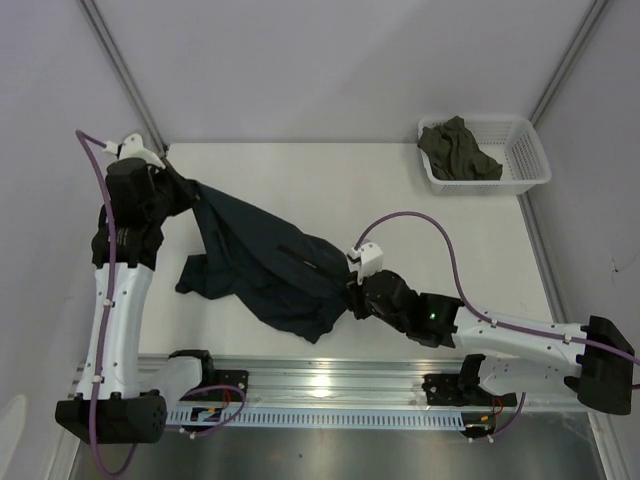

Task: Fold and stack the shorts
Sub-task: Flatten the shorts out

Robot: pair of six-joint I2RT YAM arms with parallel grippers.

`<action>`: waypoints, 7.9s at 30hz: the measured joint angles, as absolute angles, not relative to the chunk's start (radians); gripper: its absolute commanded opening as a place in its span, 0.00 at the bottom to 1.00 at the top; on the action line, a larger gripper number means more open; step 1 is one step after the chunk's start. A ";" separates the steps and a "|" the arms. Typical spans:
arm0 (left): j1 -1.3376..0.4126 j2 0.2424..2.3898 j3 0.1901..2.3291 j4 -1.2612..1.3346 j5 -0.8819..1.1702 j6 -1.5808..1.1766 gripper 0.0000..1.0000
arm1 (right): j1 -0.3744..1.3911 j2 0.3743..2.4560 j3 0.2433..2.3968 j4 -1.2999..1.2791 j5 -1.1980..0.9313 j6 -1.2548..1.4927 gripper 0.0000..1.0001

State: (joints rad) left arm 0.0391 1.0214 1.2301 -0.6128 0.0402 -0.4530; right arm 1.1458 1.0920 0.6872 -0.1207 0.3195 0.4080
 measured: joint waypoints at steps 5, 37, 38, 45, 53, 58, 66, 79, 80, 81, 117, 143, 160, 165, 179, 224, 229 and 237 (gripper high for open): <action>0.068 1.081 1.366 -0.618 0.097 -0.466 0.00 | 1.170 1.099 0.742 -0.215 0.395 0.379 0.00; 0.178 1.138 1.411 -0.640 0.160 -0.461 0.00 | 1.221 1.633 0.805 0.197 -0.270 0.501 0.59; 0.182 1.134 1.402 -0.639 0.157 -0.461 0.00 | 1.221 1.633 0.800 0.208 -0.271 0.502 0.59; 0.221 1.122 1.392 -0.637 0.140 -0.450 0.00 | 1.220 1.594 0.721 0.334 -0.265 0.526 0.58; 0.230 1.114 1.382 -0.636 0.116 -0.432 0.00 | 1.243 1.527 0.652 0.461 -0.168 0.572 0.69; 0.241 1.107 1.361 -0.638 0.106 -0.424 0.00 | 1.289 1.555 0.710 0.413 -0.081 0.555 0.66; 0.243 1.099 1.350 -0.636 0.107 -0.424 0.00 | 1.296 1.647 0.767 0.443 -0.070 0.614 0.70; 0.244 1.090 1.337 -0.631 0.108 -0.418 0.00 | 1.422 1.711 0.754 0.584 0.061 0.700 0.71; 0.244 1.090 1.337 -0.631 0.109 -0.417 0.00 | 1.424 1.712 0.757 0.583 0.068 0.699 0.71; 0.244 1.089 1.337 -0.631 0.109 -0.418 0.00 | 1.425 1.713 0.762 0.584 0.075 0.699 0.71; 0.245 1.073 1.320 -0.629 0.139 -0.417 0.00 | 1.392 1.861 0.961 0.501 0.228 0.675 0.21; 0.245 1.074 1.267 -0.592 0.197 -0.419 0.00 | 1.189 1.641 0.634 0.488 0.079 0.836 0.47; 0.245 1.073 1.266 -0.586 0.213 -0.419 0.00 | 1.284 1.524 0.786 0.197 0.210 0.517 0.73; 0.245 1.073 1.266 -0.586 0.213 -0.419 0.00 | 1.286 1.552 0.900 0.111 0.205 0.435 0.78; 0.245 1.073 1.266 -0.586 0.213 -0.419 0.00 | 1.304 1.720 1.049 -0.079 0.205 0.335 0.80; 0.245 1.073 1.265 -0.585 0.213 -0.419 0.00 | 1.336 1.853 1.224 -0.207 0.258 0.211 0.48; 0.245 1.073 1.265 -0.585 0.213 -0.419 0.00 | 1.328 1.856 1.224 -0.203 0.239 0.209 0.38; 0.245 1.073 1.265 -0.585 0.214 -0.419 0.00 | 1.321 1.856 1.224 -0.202 0.228 0.209 0.21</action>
